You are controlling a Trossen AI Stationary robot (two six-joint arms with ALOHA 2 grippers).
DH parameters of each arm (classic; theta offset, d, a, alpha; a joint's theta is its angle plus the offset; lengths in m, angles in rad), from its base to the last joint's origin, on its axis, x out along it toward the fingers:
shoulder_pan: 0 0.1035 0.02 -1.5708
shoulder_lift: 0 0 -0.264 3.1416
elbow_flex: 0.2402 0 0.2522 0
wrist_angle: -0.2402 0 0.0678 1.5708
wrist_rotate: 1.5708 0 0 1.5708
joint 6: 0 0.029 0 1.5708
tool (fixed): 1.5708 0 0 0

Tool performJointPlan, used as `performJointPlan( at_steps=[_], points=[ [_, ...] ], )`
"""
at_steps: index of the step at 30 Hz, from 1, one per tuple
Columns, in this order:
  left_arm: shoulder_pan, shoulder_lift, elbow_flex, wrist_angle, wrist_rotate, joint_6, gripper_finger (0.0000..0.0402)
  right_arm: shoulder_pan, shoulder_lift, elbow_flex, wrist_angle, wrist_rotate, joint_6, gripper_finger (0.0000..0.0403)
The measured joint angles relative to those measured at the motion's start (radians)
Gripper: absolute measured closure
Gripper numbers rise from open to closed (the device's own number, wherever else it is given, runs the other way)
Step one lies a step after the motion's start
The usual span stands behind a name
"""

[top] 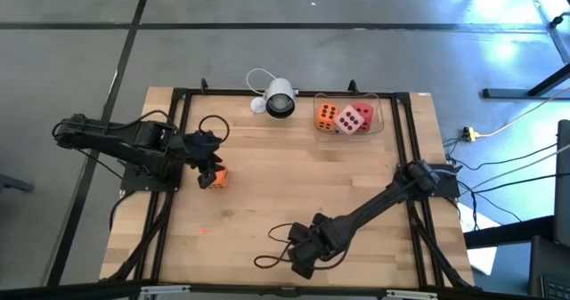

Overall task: Pick & Place Dice
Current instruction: Put the small blue dice into the transparent container

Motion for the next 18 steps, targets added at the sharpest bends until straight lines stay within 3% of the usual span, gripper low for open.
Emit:
performJointPlan(
  at_steps=[8,18],
  points=[
    [0.000,0.000,0.000,0.000,0.001,-0.011,0.0272,0.000,0.042,-0.001,0.006,-0.043,-0.006,0.0210],
    [0.000,0.000,0.000,0.000,0.002,-0.030,0.0272,-0.016,0.050,0.000,-0.009,-0.008,-0.011,0.0211]
  ],
)
